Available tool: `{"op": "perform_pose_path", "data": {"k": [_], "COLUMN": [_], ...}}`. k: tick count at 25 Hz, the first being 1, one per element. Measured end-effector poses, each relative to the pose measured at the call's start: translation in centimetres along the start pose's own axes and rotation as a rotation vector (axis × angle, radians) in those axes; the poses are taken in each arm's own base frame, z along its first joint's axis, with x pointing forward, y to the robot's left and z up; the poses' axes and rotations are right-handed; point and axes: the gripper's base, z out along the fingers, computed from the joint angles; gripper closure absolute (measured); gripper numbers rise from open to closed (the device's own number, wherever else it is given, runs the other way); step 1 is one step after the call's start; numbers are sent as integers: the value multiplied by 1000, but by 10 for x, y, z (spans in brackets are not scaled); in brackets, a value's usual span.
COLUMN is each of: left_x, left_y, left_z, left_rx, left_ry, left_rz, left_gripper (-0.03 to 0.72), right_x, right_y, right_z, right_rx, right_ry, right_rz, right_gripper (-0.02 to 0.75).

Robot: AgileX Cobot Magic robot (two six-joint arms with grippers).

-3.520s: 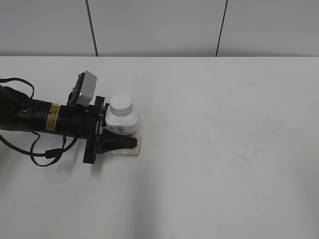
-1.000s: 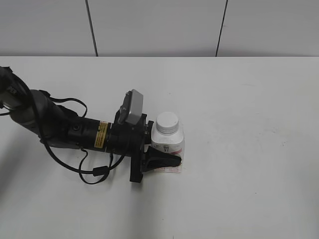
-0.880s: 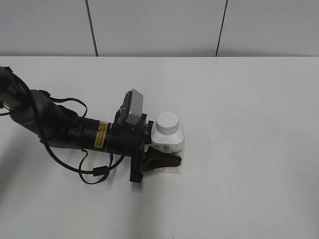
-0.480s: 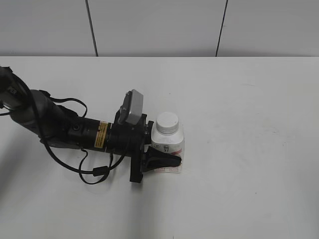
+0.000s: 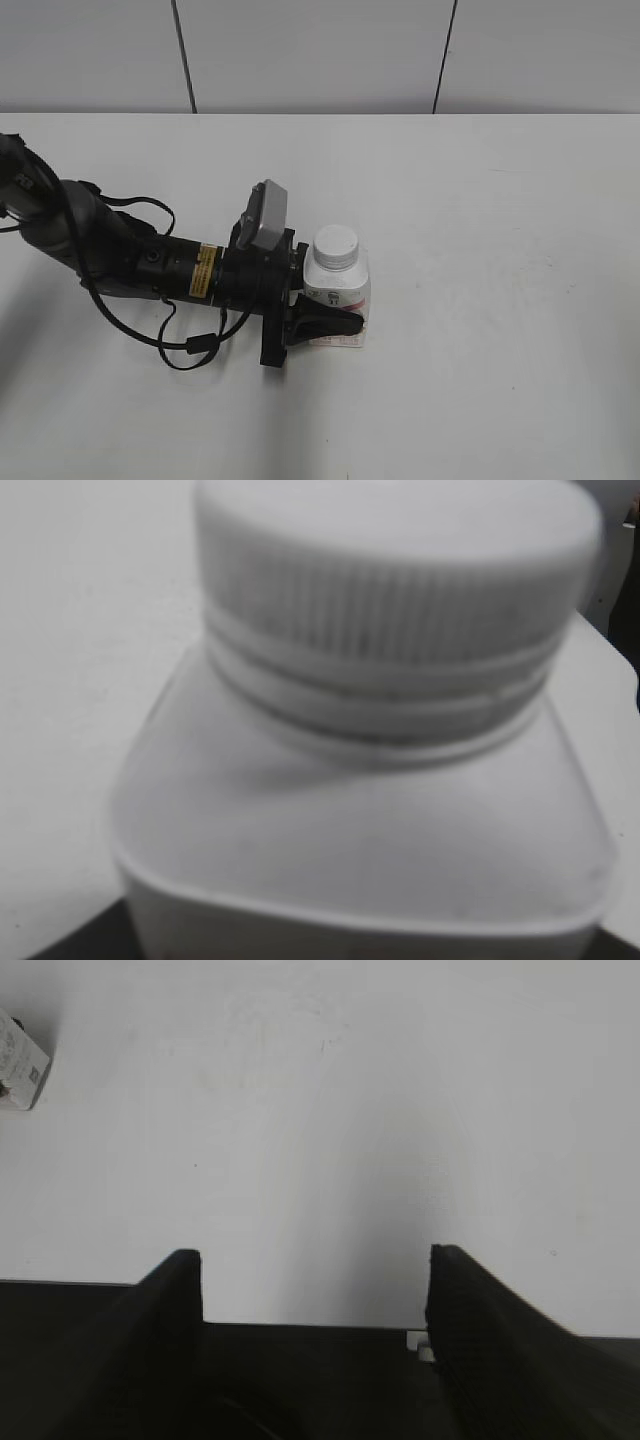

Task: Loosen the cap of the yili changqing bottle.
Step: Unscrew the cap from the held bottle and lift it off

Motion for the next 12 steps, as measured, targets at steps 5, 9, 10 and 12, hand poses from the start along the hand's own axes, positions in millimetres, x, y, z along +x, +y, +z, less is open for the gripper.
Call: {"op": "perform_pose_path", "data": {"k": [5,9,10,12], "left_x": [0,0,0,0], "left_y": [0,0,0,0], "left_z": [0,0,0,0], "left_rx": [0,0,0,1], "left_ry": [0,0,0,1], "left_rz": [0,0,0,0], "left_gripper": [312,312,312,312], "right_x": [-48,-91,-100,-121], "right_y": [-6,-13,-14,-17], "right_z": [22,61,72,91], "right_rx": [-12,-18,-19,-20], "right_ry": [159,329,373,427], "right_rz": [40,93,106,121], "right_gripper": [187,187,187,187]}}
